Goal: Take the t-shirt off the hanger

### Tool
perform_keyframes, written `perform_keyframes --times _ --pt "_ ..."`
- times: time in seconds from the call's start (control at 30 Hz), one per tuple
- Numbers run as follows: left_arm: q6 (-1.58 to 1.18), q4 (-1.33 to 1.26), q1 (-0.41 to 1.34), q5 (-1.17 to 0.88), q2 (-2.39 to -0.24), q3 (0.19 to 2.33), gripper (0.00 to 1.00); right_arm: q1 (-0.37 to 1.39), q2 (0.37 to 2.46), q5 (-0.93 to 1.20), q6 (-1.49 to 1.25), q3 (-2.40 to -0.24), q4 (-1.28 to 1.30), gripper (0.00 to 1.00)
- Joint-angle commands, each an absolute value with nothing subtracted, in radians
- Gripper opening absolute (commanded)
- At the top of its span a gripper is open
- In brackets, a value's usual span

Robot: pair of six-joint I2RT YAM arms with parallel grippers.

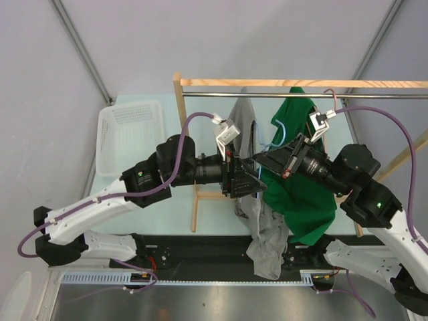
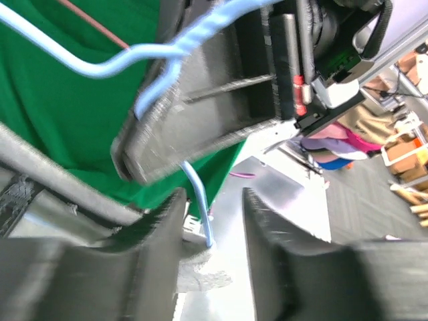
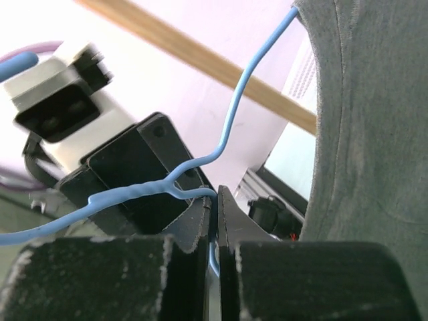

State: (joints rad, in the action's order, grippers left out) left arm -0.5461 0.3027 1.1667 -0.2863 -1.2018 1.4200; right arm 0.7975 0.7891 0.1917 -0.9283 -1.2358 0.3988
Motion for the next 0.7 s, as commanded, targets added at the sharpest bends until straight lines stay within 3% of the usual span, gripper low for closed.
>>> perform_keyframes --times 0.0,0.27,0.4,0.57,0.67 --pt "-0.519 0.275 1.175 -0.256 -1.112 1.384 0.58 0.798 0.744 0.042 -0.997 -1.23 0.327 0.0" --pt "-0.442 0.27 1.368 0.01 -0.959 1.201 0.7 0.798 0.716 -0.087 -1.04 -1.223 0.341 0.0" --pt "-0.41 0.216 1.517 0.213 -0.913 1.077 0.89 0.799 0.721 -0.1 -1.049 -1.22 0.339 0.0" --pt "-0.338 0.155 1.77 0.529 -0.986 1.039 1.0 0.798 0.73 -0.098 -1.051 -1.221 0.328 0.0" --pt "-0.341 0.196 1.807 0.681 -1.07 1.064 1.0 0.798 0.73 -0.089 -1.055 -1.212 0.311 0.0"
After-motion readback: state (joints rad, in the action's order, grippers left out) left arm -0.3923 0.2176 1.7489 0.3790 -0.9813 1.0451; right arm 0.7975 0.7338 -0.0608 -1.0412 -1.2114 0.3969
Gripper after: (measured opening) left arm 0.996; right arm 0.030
